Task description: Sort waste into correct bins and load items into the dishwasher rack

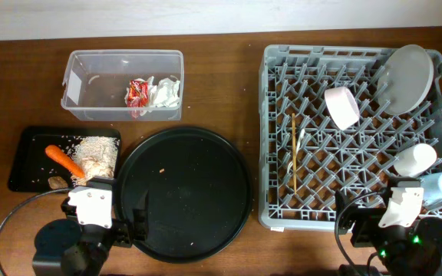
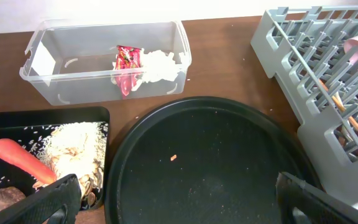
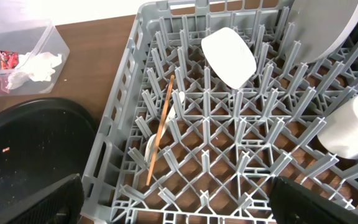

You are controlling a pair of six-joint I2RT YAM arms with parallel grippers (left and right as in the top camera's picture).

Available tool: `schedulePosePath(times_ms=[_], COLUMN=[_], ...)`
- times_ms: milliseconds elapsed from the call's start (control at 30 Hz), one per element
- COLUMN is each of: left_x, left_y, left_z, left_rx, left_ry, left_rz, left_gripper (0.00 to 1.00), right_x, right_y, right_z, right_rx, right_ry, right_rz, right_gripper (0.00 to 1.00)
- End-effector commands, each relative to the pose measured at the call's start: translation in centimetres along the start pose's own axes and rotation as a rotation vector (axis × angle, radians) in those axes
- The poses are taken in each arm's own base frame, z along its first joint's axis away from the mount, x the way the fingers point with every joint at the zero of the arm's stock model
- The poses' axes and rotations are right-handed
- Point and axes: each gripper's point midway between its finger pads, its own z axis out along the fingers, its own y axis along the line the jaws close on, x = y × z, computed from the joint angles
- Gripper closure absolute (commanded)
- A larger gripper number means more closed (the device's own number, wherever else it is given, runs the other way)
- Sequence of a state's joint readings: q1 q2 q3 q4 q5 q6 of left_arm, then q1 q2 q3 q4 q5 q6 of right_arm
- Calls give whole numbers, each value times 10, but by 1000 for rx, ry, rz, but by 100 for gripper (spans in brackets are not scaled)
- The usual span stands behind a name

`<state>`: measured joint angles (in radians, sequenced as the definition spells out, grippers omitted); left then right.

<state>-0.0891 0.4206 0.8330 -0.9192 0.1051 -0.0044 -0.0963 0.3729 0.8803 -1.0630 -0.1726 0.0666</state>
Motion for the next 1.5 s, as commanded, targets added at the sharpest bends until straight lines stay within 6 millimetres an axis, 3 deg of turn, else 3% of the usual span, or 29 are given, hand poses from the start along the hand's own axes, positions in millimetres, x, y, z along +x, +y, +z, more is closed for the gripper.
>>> schedulePosePath(times_ms=[0, 67, 133, 167, 233, 300, 367, 833, 900, 933, 1000, 1033, 1100, 1167, 1233, 1467], left_x=[2, 2, 2, 2, 2, 2, 2, 3, 18, 34, 65, 63, 42, 29, 61, 60], left_y=[0, 0, 0, 0, 0, 0, 0, 0, 9, 9, 12, 14, 17, 15, 19, 18], left_z=[1, 1, 1, 1, 1, 1, 1, 1, -2, 3, 34, 42, 70, 75, 92, 92], left_rx=[-1, -1, -1, -1, -1, -1, -1, -1, -50, -50, -46, -53, -57, -58, -68, -56], left_ry=[0, 0, 0, 0, 0, 0, 0, 0, -6, -4, -109, -174, -415, -575, -427, -431], left_rz=[-13, -13, -13, -13, -13, -13, -13, -13, 22, 21, 31, 35, 86, 160, 153, 142], left_gripper=[1, 1, 1, 1, 1, 1, 1, 1, 1, 1, 1, 1, 1, 1, 1, 1], right_x=[-4, -9, -7, -16, -12, 5, 41, 40, 40, 40, 40, 40, 40, 40, 40, 40], right_y=[0, 4, 5, 4, 0, -6, -12, -11, -11, -11, -11, -11, -11, -11, -11, -11], right_z=[-12, -2, 28, 50, 75, 94, 116, 116, 116, 116, 116, 116, 116, 116, 116, 116], right_rx=[6, -35, -59, -67, -71, -48, -16, -21, -21, -21, -21, -21, -21, -21, -21, -21], right_ry=[-110, -349, -415, -539, -663, -642, -472, -475, -475, -474, -474, -474, -474, -474, -474, -474], right_rz=[-35, -91, -103, -116, -123, -143, -196, -197, -197, -197, -197, -197, -197, -197, -197, -197], right_gripper=[2, 2, 2, 2, 2, 2, 2, 2, 2, 2, 2, 2, 2, 2, 2, 2])
